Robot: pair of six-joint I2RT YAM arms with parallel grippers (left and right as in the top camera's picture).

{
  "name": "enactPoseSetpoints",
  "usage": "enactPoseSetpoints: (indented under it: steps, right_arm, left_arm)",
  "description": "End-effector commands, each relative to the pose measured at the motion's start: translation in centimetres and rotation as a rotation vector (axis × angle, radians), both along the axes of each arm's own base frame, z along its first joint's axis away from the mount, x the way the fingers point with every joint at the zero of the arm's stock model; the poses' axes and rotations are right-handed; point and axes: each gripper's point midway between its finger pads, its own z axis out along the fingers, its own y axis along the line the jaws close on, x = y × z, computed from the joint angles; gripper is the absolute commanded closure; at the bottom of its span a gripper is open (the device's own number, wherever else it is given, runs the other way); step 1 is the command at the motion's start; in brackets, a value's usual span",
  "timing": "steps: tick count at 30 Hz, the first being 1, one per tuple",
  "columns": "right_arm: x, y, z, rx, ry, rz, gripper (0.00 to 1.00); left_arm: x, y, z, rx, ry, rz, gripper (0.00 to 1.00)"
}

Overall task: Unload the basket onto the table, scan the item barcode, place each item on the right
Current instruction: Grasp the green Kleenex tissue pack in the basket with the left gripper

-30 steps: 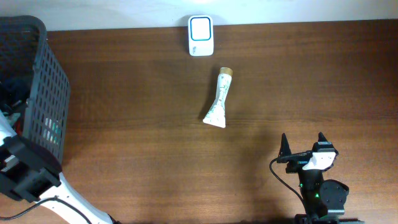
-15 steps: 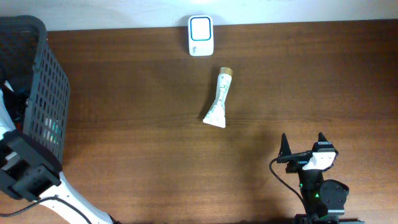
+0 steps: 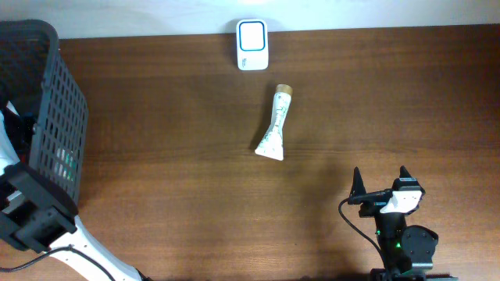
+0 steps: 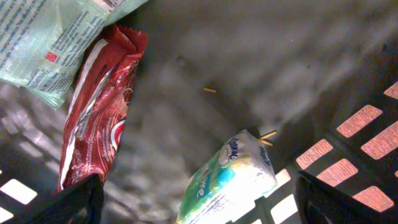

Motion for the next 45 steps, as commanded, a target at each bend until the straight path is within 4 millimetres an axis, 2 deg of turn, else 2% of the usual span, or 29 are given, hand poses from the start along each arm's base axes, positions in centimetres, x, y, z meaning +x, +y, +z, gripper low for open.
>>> enactPoseSetpoints:
  steps: [1, 15, 22, 27, 33, 36, 39, 40, 42, 43, 45]
  right_arm:
    - [0.0, 0.1, -0.3, 0.004, 0.003, 0.004, 0.01]
    - [0.0, 0.1, -0.3, 0.003, 0.003, 0.004, 0.01]
    - [0.0, 0.1, -0.3, 0.003, 0.003, 0.004, 0.01]
    - [0.0, 0.1, -0.3, 0.003, 0.002, 0.004, 0.01]
    - [0.0, 0.1, -0.3, 0.003, 0.003, 0.004, 0.01]
    - [0.0, 0.1, -0.3, 0.003, 0.002, 0.004, 0.01]
    - [0.0, 0.1, -0.3, 0.004, 0.003, 0.004, 0.01]
    - [0.0, 0.1, -0.3, 0.003, 0.002, 0.004, 0.01]
    - [0.0, 0.1, -0.3, 0.004, 0.003, 0.004, 0.01]
    - [0.0, 0.1, -0.3, 0.004, 0.002, 0.004, 0.01]
    - [0.0, 0.1, -0.3, 0.003, 0.003, 0.004, 0.01]
  left_arm:
    - [0.0, -0.5, -0.6, -0.023, 0.011, -0.022, 0.05]
    - [0.0, -0.5, -0.7, -0.025, 0.014, -0.022, 0.04]
    - [-0.3, -0.4, -2.7, -0.018, 0.03, -0.02, 0.01]
    - [-0.3, 0.3, -2.8, 0.007, 0.028, -0.012, 0.01]
    - [-0.5, 0.1, -3.1, -0.009, 0.029, -0.012, 0.01]
    - [0.0, -1.3, -3.9, -0.08, 0.002, -0.097, 0.0]
    - [-0.1, -2.1, -4.3, -0.118, -0.001, -0.109, 0.04]
    - [-0.2, -2.1, -4.3, -0.12, 0.003, -0.109, 0.07]
    - [-0.5, -2.4, -4.4, -0.131, 0.014, -0.108, 0.25]
    - [-0.7, -2.5, -4.4, -0.138, 0.023, -0.108, 0.28]
    - [-1.1, -2.8, -4.4, -0.151, 0.039, -0.107, 0.27]
